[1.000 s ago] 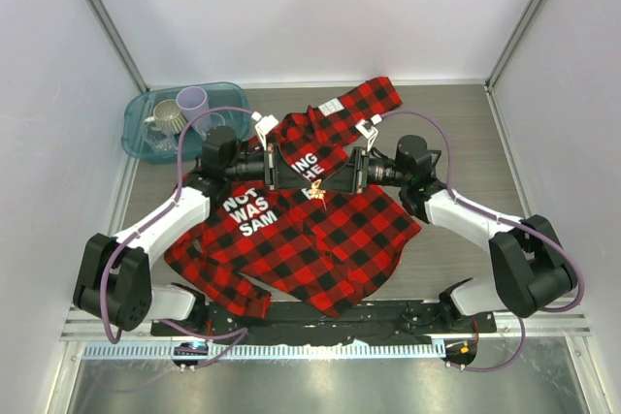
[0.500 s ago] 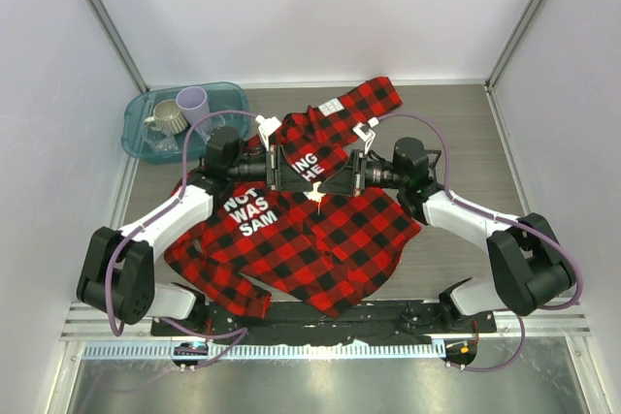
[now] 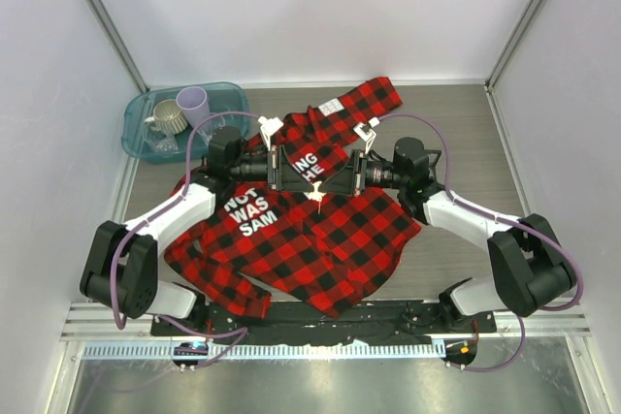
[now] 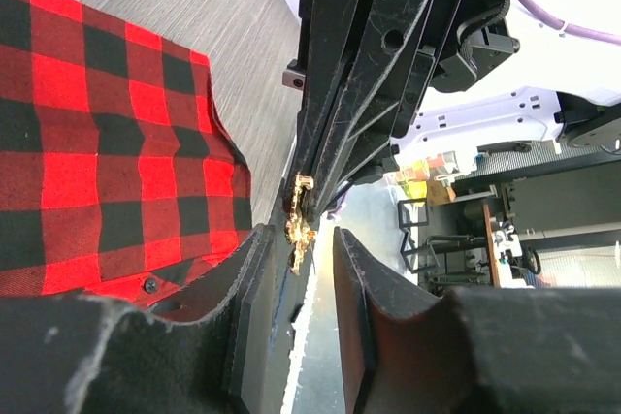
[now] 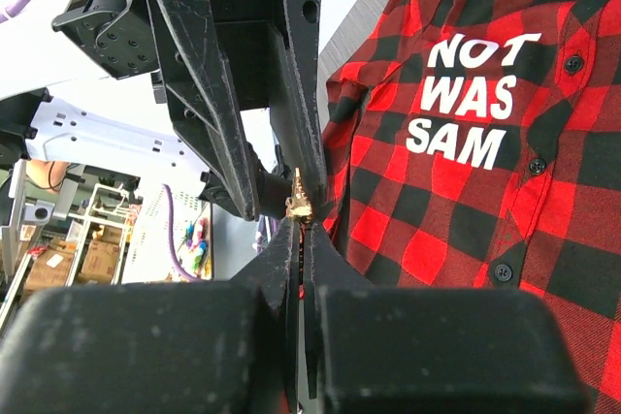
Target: Remove the brooch from the garment
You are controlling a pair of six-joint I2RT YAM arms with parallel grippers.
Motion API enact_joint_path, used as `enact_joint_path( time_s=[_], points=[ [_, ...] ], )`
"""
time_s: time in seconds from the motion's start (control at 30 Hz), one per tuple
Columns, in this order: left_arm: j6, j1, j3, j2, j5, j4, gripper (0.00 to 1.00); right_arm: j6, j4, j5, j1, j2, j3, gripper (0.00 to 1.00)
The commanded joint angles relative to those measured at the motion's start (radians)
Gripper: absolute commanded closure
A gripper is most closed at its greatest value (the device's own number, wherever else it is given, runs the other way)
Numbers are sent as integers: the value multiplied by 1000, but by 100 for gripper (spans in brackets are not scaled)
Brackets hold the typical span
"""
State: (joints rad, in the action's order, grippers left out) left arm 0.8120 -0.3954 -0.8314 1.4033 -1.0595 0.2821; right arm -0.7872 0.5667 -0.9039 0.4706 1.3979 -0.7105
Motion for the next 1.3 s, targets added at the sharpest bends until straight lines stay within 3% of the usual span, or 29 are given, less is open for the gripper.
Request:
enact_joint_path(
  time_s=[0.0, 0.23, 0.33, 0.4, 0.43, 0.53, 0.63, 0.93, 1.27],
  points=[
    [23, -5, -20, 5, -30, 72, 69, 13, 36, -12, 7, -42, -14, 99],
    [59, -5, -9, 16, -24, 132, 91, 19, 32, -26, 8, -40, -14, 99],
    [59, -5, 1, 10, -11, 140, 96, 16, 15, -13, 10, -53, -17, 98],
    [53, -5, 5, 5, 7, 125, 100, 14, -28, 19, 10, -66, -18, 76],
    [40, -3, 3, 3, 12, 114, 100, 6, -43, 34, 8, -76, -15, 60],
    [32, 0, 2, 3, 26, 88, 100, -18, -51, 95, 13, -125, 29, 41],
    [33, 7, 5, -3, 41, 89, 100, -17, -80, 143, 28, -169, 78, 34],
    [53, 30, 20, -9, 73, 104, 100, -72, 8, 232, 171, -140, 111, 34],
    [49, 36, 21, -3, 87, 81, 100, -167, 61, 302, 192, -154, 71, 34]
  ],
)
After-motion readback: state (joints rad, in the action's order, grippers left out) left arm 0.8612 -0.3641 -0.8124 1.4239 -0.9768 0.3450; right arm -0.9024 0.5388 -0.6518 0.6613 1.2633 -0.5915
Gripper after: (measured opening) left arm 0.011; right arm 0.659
